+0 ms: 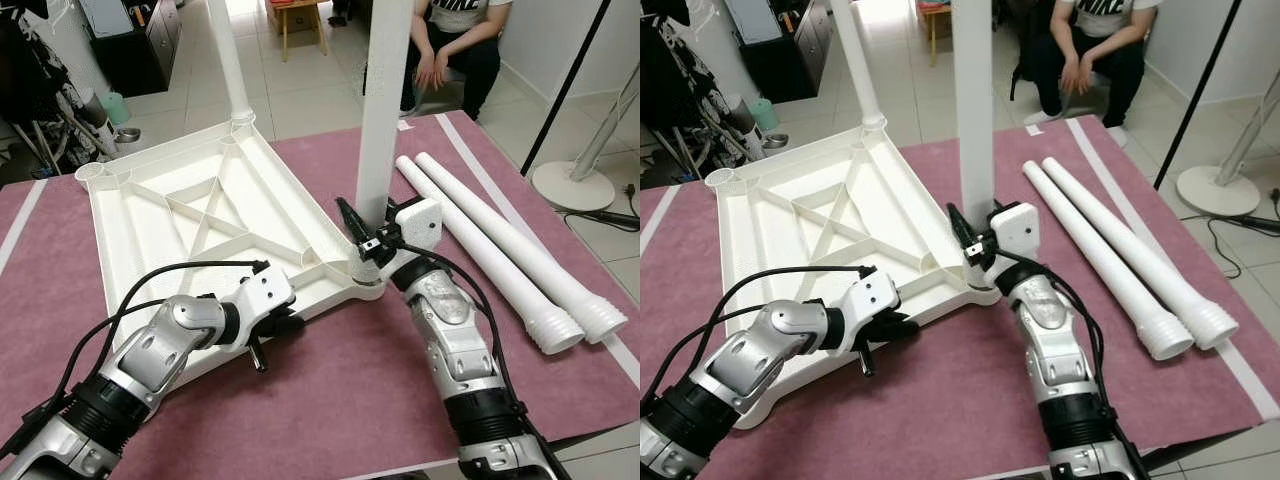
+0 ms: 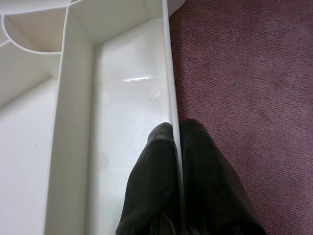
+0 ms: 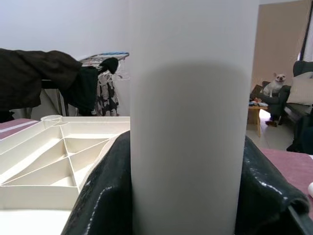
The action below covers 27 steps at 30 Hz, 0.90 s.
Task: Building children table
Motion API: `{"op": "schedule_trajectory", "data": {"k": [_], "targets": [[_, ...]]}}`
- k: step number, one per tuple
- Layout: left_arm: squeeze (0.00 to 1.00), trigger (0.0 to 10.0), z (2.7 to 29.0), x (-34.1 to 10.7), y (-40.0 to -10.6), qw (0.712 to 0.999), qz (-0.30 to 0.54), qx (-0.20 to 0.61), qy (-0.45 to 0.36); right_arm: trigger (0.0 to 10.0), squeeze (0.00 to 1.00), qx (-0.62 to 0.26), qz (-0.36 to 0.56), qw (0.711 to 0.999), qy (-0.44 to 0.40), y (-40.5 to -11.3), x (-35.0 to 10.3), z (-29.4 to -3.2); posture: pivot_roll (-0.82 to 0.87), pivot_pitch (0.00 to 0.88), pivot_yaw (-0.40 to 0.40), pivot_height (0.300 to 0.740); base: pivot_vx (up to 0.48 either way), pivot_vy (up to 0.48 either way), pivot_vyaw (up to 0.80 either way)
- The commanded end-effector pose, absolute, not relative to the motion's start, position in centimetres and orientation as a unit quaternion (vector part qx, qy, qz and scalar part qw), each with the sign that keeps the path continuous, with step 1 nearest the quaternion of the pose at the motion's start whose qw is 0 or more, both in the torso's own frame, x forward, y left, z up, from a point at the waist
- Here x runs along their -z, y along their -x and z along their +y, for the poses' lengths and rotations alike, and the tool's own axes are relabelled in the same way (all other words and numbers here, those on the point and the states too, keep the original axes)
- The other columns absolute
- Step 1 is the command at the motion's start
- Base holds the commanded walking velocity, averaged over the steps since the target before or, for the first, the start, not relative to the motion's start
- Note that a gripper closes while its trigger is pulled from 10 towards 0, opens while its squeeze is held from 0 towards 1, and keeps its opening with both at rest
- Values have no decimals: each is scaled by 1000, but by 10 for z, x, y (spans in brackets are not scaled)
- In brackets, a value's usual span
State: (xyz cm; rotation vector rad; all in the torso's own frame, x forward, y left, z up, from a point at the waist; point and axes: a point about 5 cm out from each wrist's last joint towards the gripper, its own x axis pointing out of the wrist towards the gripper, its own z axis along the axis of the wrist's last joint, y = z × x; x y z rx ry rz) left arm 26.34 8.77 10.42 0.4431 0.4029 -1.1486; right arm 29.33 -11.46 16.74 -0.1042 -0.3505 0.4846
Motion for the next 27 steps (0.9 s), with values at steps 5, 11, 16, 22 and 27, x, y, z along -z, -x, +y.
{"op": "schedule_trajectory", "data": {"k": [5,11,16,22,27], "targets": [[0,10000,101,-96,-267,809,214,501,-224,10000,0,-267,-131,954,34,-283,-146,-106,3,0,163,740,0,0,0],[0,10000,101,-96,-268,809,214,499,-224,10000,0,-251,-121,959,42,-269,-140,-116,-8,0,164,740,0,0,0],[0,10000,99,-97,-269,807,213,503,-224,10000,0,-222,-106,968,54,-269,-130,-131,-18,0,179,740,0,0,0],[0,10000,99,-98,-270,803,213,509,-226,10000,0,-217,-112,968,58,-283,-134,-132,-20,0,192,740,0,0,0],[0,10000,99,-98,-269,801,213,511,-228,10000,0,-223,-121,965,61,-292,-141,-128,-15,0,193,740,0,0,0]]}}
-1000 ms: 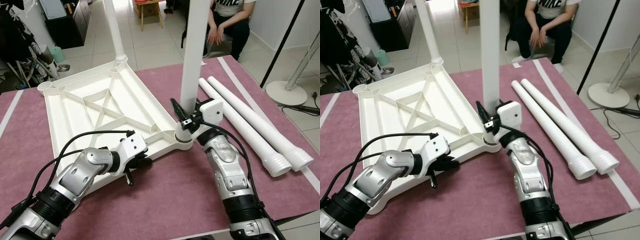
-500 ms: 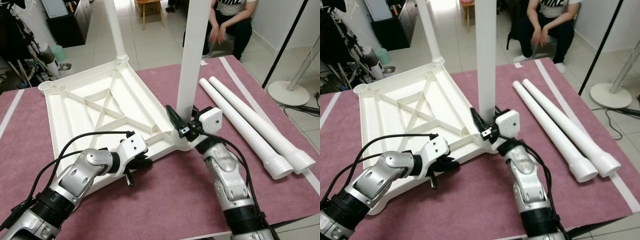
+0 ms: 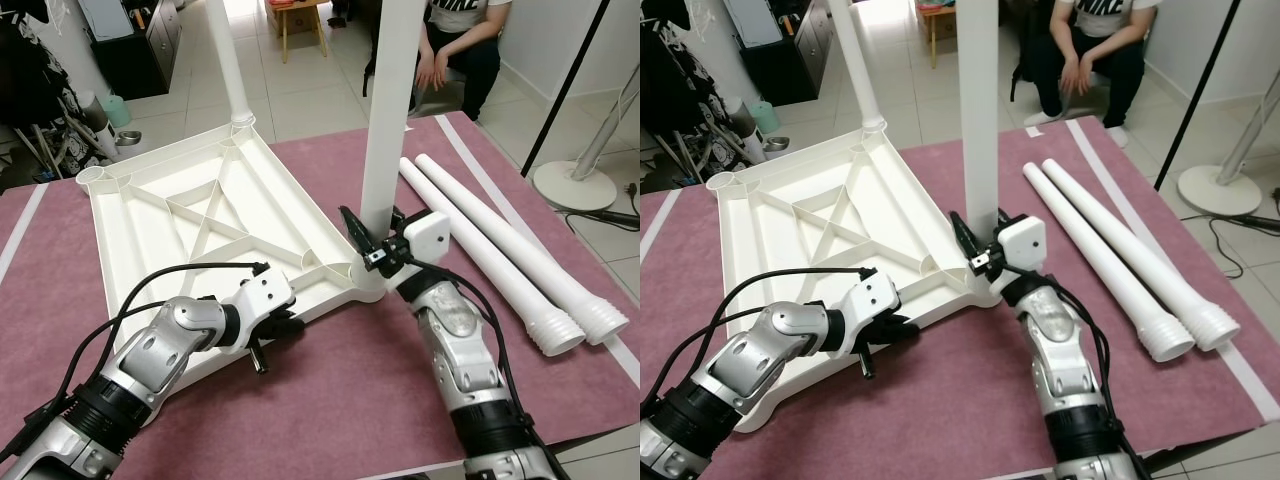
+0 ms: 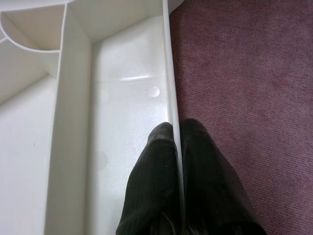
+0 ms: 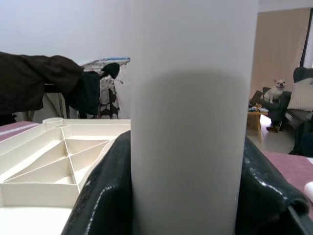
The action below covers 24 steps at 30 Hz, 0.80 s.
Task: Building children table
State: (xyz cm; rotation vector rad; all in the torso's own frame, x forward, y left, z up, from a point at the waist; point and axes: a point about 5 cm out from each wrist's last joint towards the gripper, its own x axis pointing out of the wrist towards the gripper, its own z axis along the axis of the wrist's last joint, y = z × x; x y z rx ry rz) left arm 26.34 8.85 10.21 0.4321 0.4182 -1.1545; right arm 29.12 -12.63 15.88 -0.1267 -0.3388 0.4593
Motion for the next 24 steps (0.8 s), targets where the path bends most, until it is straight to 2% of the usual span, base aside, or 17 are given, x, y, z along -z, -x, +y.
{"op": "schedule_trajectory", "data": {"k": [1,14,19,24], "targets": [[0,10000,100,-98,-269,801,214,510,-228,10000,0,-226,-122,965,62,-293,-141,-127,-15,0,193,740,0,0,0],[0,10000,103,-96,-267,804,219,505,-227,10000,0,-284,-76,956,23,-278,-120,-120,0,0,180,740,0,0,0],[0,10000,101,-96,-268,803,218,505,-228,10000,0,-320,-53,946,-12,-273,-118,-123,-6,0,187,740,0,0,0],[0,10000,100,-96,-268,802,217,507,-230,10000,0,-303,-44,952,-7,-281,-122,-134,-16,0,198,740,0,0,0]]}}
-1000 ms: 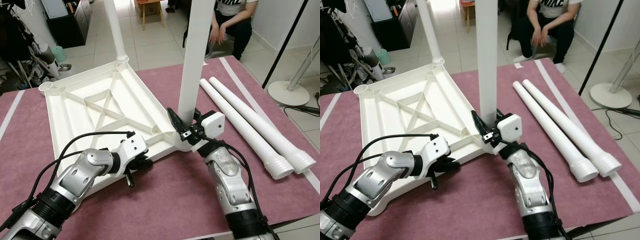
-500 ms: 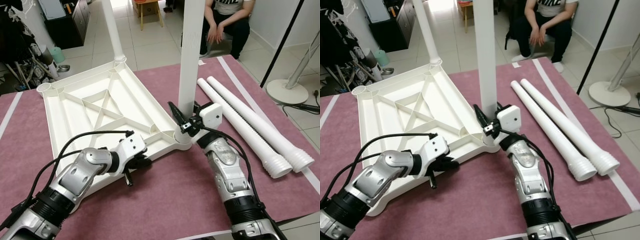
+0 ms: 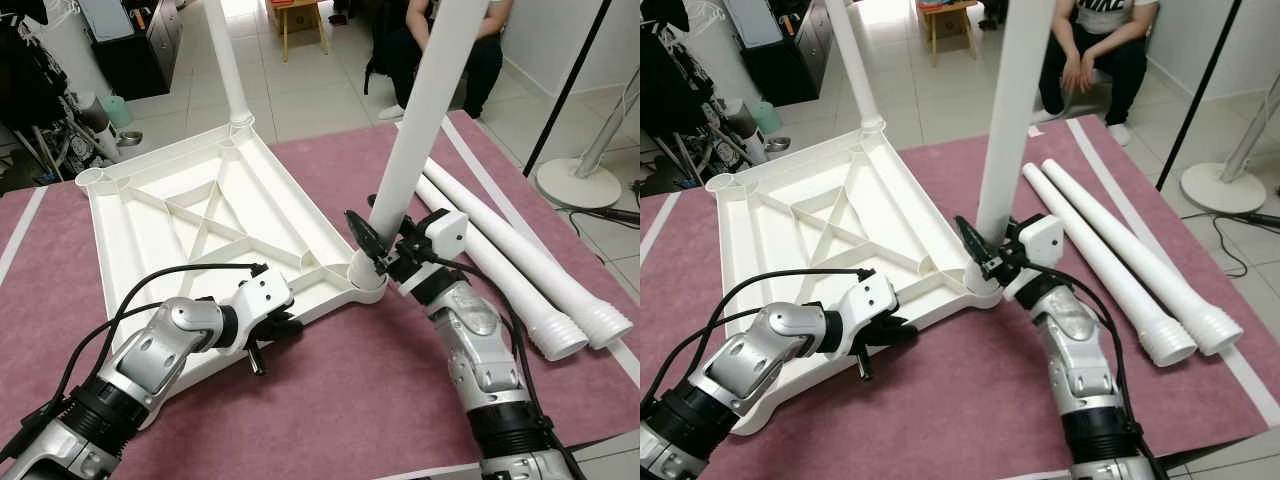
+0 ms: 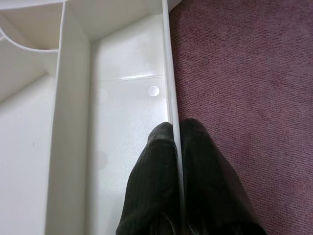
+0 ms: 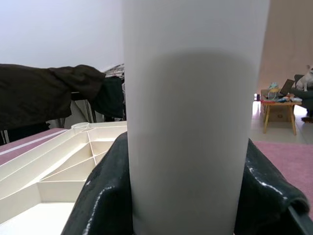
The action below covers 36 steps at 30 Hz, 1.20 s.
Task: Building children table
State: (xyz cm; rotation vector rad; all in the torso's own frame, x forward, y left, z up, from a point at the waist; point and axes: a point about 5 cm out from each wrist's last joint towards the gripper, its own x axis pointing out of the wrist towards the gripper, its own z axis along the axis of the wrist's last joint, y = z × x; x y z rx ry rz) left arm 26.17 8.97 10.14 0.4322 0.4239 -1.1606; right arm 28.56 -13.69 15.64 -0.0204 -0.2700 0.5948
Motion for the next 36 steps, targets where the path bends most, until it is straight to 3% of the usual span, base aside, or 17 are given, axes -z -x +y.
{"op": "schedule_trajectory", "data": {"k": [1,19,28,36], "targets": [[0,10000,100,-96,-269,802,217,508,-230,10000,0,-298,-43,953,-7,-282,-123,-134,-16,0,196,740,0,0,0],[0,10000,98,-98,-271,811,202,499,-228,10000,0,-163,-31,985,51,-285,-111,-122,-19,0,182,740,0,0,0],[0,10000,91,-119,-291,858,139,452,-200,10000,0,-123,-48,983,131,-274,-101,-116,-28,0,176,740,0,0,0],[0,10000,85,-138,-298,876,89,441,-173,10000,0,-49,-53,991,110,-272,-96,-124,-28,0,175,740,0,0,0]]}}
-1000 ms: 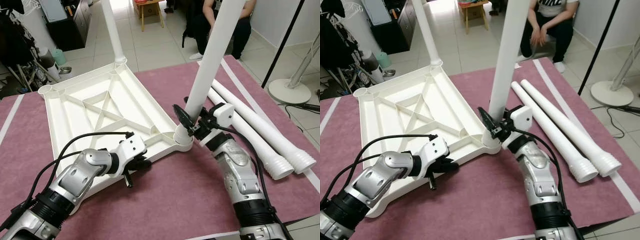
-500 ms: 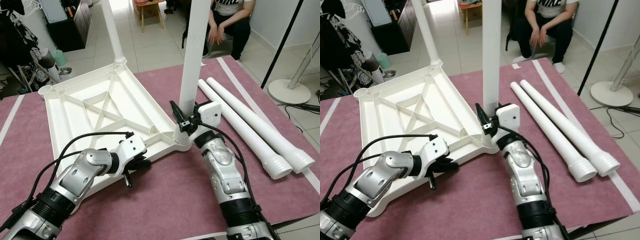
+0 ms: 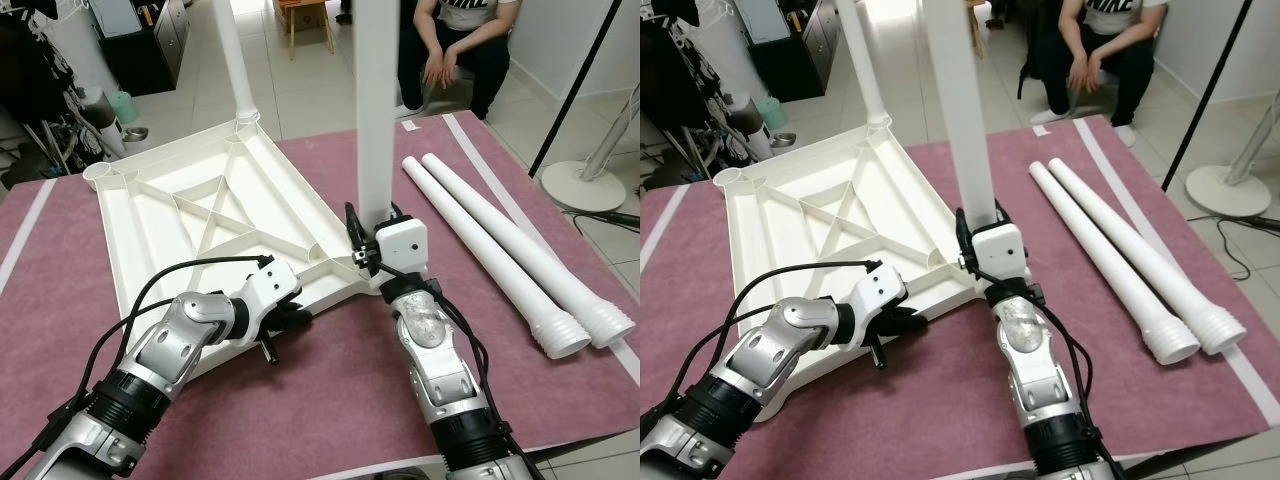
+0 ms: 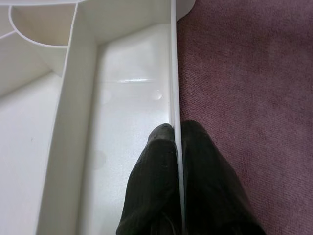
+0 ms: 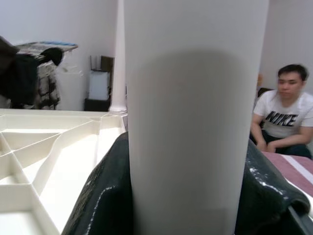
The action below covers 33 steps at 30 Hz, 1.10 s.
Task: Building children table
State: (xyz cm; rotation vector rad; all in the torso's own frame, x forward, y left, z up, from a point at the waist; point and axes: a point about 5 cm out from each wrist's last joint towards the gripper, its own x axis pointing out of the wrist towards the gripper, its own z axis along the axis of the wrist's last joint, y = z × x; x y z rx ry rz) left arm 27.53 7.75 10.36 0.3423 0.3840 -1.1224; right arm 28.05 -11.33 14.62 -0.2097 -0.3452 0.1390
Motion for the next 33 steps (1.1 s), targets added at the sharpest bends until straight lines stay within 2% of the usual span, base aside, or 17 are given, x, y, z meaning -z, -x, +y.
{"op": "schedule_trajectory", "data": {"k": [1,9,21,25,33], "targets": [[0,10000,84,-140,-297,876,83,444,-171,10000,0,-37,-55,992,108,-271,-95,-126,-28,0,175,740,0,0,0],[0,10000,84,-142,-299,876,78,444,-170,10000,0,46,-32,997,48,-274,-90,-140,-28,0,181,740,0,0,0],[0,10000,81,-143,-301,880,74,436,-170,10000,0,136,8,990,29,-286,-95,-149,-28,0,181,740,0,0,0],[0,10000,82,-144,-303,884,71,428,-176,10000,0,159,10,986,-40,-290,-100,-149,-28,0,177,740,0,0,0],[0,10000,84,-143,-304,887,69,421,-176,10000,0,144,-14,988,51,-289,-105,-143,-29,0,173,740,0,0,0]]}}
